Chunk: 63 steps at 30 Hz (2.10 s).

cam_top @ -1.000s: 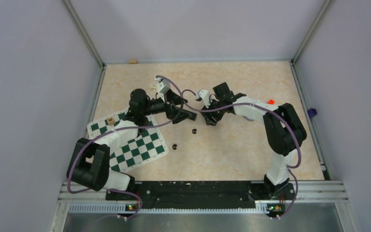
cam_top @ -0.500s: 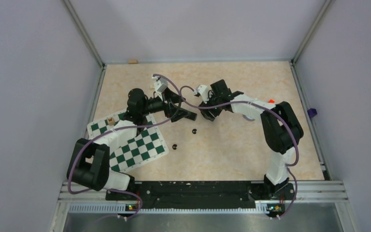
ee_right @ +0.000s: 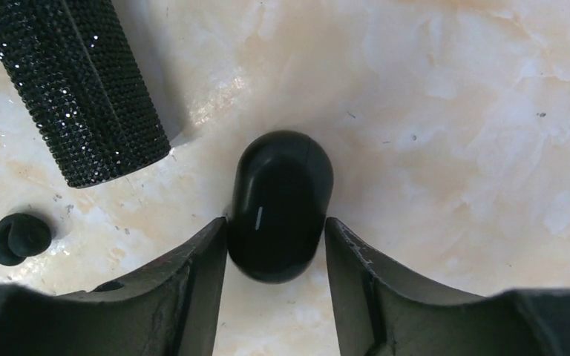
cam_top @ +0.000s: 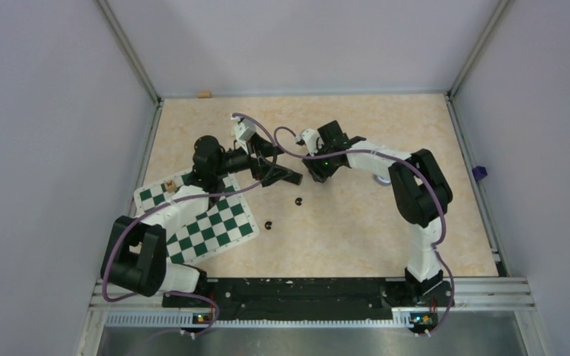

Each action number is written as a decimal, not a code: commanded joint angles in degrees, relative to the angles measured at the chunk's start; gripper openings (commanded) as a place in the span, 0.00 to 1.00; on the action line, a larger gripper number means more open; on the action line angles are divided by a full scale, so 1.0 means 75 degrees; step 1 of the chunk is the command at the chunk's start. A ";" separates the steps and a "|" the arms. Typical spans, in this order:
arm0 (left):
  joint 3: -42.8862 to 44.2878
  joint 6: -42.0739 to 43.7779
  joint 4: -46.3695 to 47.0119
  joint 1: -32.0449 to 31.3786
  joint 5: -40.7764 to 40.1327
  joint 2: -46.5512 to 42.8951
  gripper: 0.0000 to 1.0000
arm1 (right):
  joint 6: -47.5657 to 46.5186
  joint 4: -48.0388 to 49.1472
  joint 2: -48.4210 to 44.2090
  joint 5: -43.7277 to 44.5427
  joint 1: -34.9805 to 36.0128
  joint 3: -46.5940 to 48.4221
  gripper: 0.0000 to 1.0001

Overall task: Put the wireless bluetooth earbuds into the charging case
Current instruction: Pick up the charging case from the center of the board, then pass from the right arm to the left

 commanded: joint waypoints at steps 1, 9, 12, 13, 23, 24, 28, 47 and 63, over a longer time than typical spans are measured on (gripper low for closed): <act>0.0023 -0.0118 0.0361 0.0066 -0.0094 -0.0227 0.99 | 0.0013 -0.0212 0.0033 0.0179 0.0067 0.0180 0.44; 0.0151 -0.1155 0.0210 0.0486 -0.1012 -0.0118 0.99 | -0.0651 0.0526 -0.2192 -0.0078 0.0012 -0.0897 0.33; 0.0365 -0.1605 -0.0006 0.0730 -0.0999 0.0027 0.99 | -0.0702 0.0820 -0.3361 -0.0217 0.0009 -0.1294 0.33; 0.0422 -0.1731 0.0003 0.0787 -0.0904 0.0090 0.99 | -0.0703 0.0854 -0.3635 -0.0313 0.0017 -0.1373 0.33; 0.0898 -0.1702 -0.0785 0.0540 -0.0386 0.0499 0.99 | -0.2020 0.1720 -0.5687 -0.0526 0.0717 -0.2323 0.33; 0.1029 -0.1492 -0.1104 0.0438 -0.0308 0.0553 0.99 | -0.2274 0.1967 -0.5851 -0.0267 0.0898 -0.2543 0.33; 0.1254 -0.1295 -0.1303 0.0093 0.0030 0.0772 0.99 | -0.2703 0.2574 -0.6130 0.0525 0.1437 -0.3041 0.33; 0.1814 -0.0359 -0.2334 -0.0761 0.0367 0.1145 0.78 | -0.3031 0.2983 -0.6271 0.1093 0.2277 -0.3615 0.34; 0.1795 -0.0332 -0.2330 -0.0806 0.0311 0.1127 0.63 | -0.3298 0.3148 -0.6031 0.1450 0.2701 -0.3762 0.34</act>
